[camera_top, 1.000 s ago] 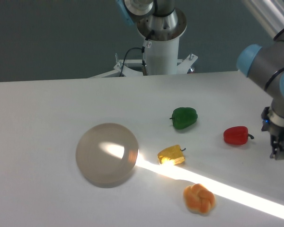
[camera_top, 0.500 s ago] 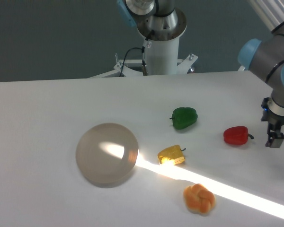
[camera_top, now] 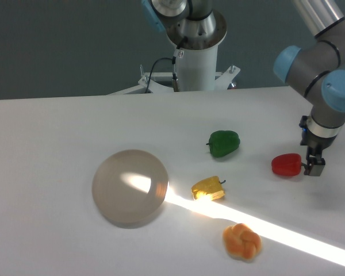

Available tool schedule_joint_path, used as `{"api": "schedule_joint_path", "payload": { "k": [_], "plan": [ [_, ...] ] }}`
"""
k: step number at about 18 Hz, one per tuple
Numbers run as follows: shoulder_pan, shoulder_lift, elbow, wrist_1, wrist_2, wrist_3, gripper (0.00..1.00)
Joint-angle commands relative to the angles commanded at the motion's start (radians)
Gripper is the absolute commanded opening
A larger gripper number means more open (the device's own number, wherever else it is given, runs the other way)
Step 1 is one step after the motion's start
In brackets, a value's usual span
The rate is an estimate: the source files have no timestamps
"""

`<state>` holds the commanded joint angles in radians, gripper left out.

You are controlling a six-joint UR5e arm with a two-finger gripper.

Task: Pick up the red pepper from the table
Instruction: 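Lower the gripper down onto the red pepper, then close the gripper on the red pepper and lift it slightly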

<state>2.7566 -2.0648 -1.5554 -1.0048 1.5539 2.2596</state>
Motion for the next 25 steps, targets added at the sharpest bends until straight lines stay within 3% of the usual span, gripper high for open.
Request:
{"api": "schedule_joint_path", "payload": {
  "k": [2,6,20,22,25],
  "plan": [
    [-0.002,0.000,-0.008,0.000,0.002,0.000,1.00],
    [-0.002,-0.006,-0.038,0.052,0.005,0.000,1.00],
    [-0.020,-0.038,-0.066,0.098,0.006,-0.014,1.00],
    [-0.029,-0.038,-0.066,0.100,0.008,-0.017,0.96],
    [-0.029,-0.037,-0.066,0.098,0.008,-0.017,0.81]
  ]
}}
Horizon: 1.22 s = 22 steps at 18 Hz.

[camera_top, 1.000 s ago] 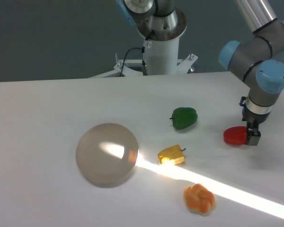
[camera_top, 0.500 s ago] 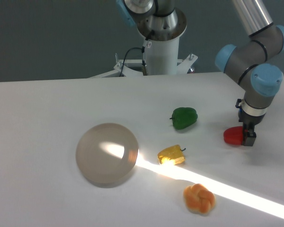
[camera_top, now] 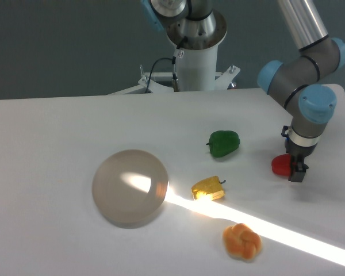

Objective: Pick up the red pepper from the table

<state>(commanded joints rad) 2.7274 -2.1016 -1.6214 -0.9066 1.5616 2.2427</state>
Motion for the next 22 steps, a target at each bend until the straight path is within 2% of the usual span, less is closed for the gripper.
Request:
{"api": "schedule_joint_path", "payload": {
  "k": [6,9,11,17,22],
  "plan": [
    [0.000,0.002,0.000,0.000,0.000,0.002,0.74],
    [0.000,0.002,0.015,-0.003,0.003,0.002,0.67],
    [-0.002,0.008,0.032,-0.006,0.008,-0.003,0.66],
    [-0.124,0.002,0.190,-0.090,0.028,-0.153,0.64],
    [-0.215,-0.046,0.328,-0.138,0.025,-0.314,0.64]
  ]
}}
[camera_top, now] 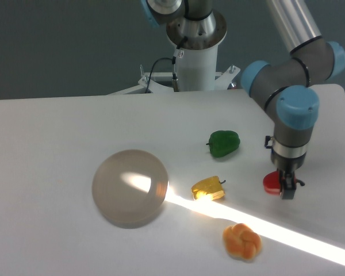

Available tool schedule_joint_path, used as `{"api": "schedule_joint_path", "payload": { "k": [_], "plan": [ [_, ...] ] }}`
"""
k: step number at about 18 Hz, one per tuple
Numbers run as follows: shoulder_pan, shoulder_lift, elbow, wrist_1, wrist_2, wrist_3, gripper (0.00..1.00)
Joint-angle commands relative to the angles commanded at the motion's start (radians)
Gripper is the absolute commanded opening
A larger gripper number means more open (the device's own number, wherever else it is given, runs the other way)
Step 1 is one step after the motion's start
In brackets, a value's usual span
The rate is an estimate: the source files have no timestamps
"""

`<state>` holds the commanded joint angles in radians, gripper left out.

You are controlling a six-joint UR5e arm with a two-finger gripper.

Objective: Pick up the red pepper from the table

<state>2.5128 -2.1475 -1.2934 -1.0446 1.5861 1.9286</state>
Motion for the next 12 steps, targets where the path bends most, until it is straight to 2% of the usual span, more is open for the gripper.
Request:
{"api": "schedule_joint_path", "payload": {
  "k": [7,12],
  "plan": [
    [-0.058,-0.046,0.069,0.000,-0.009,-0.117,0.64],
    [-0.063,-0.051,0.077,0.000,-0.011,-0.126,0.64]
  ]
}}
